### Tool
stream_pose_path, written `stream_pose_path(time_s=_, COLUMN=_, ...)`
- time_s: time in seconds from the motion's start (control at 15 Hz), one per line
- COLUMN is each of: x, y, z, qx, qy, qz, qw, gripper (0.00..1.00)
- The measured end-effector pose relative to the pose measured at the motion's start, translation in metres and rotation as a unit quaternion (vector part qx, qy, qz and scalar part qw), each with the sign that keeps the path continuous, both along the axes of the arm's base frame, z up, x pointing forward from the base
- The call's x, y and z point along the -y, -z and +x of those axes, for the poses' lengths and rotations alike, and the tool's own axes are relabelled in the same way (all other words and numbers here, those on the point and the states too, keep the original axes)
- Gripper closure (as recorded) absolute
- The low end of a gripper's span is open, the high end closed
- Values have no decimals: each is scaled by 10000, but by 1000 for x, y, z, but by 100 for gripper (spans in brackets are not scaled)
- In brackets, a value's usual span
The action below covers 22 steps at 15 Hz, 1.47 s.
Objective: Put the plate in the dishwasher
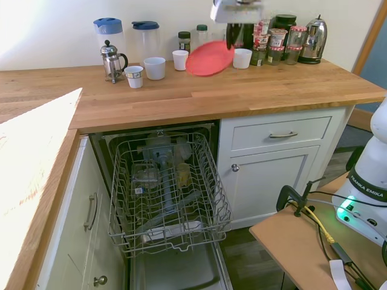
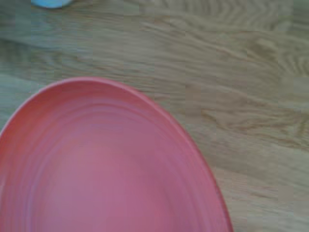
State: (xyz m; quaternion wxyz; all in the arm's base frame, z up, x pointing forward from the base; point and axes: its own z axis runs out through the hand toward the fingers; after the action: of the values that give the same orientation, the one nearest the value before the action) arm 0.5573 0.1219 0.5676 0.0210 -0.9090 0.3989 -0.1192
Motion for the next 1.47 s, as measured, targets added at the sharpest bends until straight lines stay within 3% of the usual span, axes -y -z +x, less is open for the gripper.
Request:
stream_pose_path(time_s=0.13, x=-73, y=-31, z=-17, qx=80, qy=-384, qz=-610, qw=9974, gripper=100)
stream_pose_path(time_s=0.27, x=-144, y=-22, z=-26, qx=37, qy=-777, qz=-1225, qw=9894, gripper=100)
stream_pose_path(time_s=0.33, x=-182, y=-5, z=-31, qx=-1, qy=-974, qz=-1520, qw=9836, gripper=100)
stream_pose_path(time_s=0.47, x=-262, y=43, z=-52, qx=-48, qy=-1378, qz=-2162, qw=9666, gripper=100)
stream_pose_path(time_s=0.67, x=-345, y=99, z=-95, qx=86, qy=-1968, qz=-3133, qw=9290, gripper=100)
stream_pose_path(time_s=0.93, x=-405, y=173, z=-157, qx=191, qy=-2812, qz=-3936, qw=8750, gripper=100)
stream_pose_path(time_s=1.2, x=-437, y=247, z=-219, qx=107, qy=-3769, qz=-4271, qw=8219, gripper=100)
stream_pose_path(time_s=1.33, x=-454, y=275, z=-245, qx=109, qy=-4098, qz=-4357, qw=8013, gripper=100)
stream_pose_path(time_s=1.47, x=-469, y=308, z=-267, qx=60, qy=-4293, qz=-4455, qw=7856, gripper=100)
